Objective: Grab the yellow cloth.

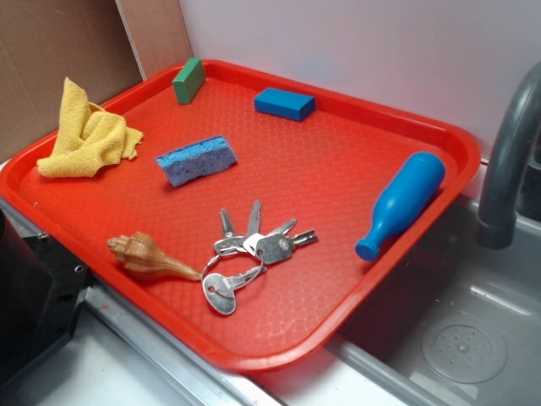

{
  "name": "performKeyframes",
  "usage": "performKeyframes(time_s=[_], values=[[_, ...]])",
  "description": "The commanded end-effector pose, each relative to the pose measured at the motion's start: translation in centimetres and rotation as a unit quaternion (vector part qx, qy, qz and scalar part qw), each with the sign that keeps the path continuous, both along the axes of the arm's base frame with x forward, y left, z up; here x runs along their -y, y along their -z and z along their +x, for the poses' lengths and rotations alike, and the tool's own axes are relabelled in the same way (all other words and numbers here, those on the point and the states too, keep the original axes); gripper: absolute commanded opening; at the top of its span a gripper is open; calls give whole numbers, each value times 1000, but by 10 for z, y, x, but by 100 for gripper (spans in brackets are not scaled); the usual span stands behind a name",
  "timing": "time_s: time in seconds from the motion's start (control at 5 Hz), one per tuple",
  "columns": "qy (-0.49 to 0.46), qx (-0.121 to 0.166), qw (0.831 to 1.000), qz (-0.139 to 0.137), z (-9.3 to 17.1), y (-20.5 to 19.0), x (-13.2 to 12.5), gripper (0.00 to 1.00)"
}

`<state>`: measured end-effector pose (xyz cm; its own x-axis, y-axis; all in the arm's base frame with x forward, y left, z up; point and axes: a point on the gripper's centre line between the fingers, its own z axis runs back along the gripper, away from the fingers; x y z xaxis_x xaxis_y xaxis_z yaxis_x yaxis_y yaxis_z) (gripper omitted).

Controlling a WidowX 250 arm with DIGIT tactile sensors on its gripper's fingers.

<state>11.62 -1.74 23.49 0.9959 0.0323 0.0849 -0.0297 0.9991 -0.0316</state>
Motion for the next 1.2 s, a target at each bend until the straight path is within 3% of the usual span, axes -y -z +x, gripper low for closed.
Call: performKeyframes(time_s=[0.0,0.2,0.4,0.6,0.8,1.0], values=[[0,0,1000,0,0,0,0,100],[-124,-12,991,45,50,50,-50,100],[-247,-3,969,22,74,101,-109,100],[-366,20,930,9,69,124,-148,100],[-479,20,877,3,33,137,-164,100],[-584,-4,811,24,0,151,-157,100]])
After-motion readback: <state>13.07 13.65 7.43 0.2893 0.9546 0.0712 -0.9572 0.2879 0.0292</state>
